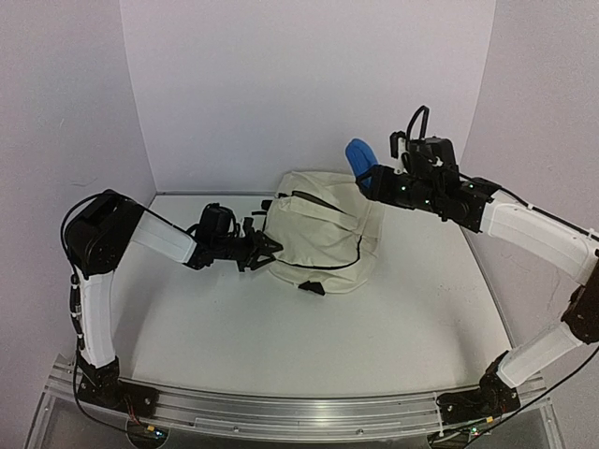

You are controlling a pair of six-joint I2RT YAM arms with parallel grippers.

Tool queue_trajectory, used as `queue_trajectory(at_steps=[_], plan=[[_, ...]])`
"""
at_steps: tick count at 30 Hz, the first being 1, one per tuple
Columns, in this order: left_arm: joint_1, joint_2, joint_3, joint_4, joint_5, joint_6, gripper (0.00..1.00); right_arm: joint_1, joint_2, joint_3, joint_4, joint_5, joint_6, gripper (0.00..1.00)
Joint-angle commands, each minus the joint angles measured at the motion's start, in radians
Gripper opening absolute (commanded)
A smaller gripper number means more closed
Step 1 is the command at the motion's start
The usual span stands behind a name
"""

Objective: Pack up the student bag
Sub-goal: Place the personal item in the student bag.

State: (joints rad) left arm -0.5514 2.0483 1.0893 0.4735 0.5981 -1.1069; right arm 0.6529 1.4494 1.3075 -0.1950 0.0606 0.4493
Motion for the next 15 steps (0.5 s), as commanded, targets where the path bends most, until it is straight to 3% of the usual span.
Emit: queue_trajectory(at_steps=[1, 3, 4, 15], plan=[[-0.004, 0.033, 0.032, 0.115, 0.012, -0.012, 0.22, 0.002, -0.027, -0.006, 0.0, -0.079, 0.007, 0.43], [-0.006, 0.028, 0.025, 0.122, 0.013, 0.025, 0.02, 0.002, -0.028, -0.005, -0.032, -0.124, 0.002, 0.43], [-0.01, 0.018, 0.018, 0.116, 0.014, 0.043, 0.0, 0.002, -0.028, -0.006, -0.053, -0.141, -0.001, 0.43], [-0.18, -0.247, -0.071, -0.424, -0.118, 0.428, 0.0, 0.03, 0.045, -0.012, -0.256, -0.398, -0.024, 0.42]])
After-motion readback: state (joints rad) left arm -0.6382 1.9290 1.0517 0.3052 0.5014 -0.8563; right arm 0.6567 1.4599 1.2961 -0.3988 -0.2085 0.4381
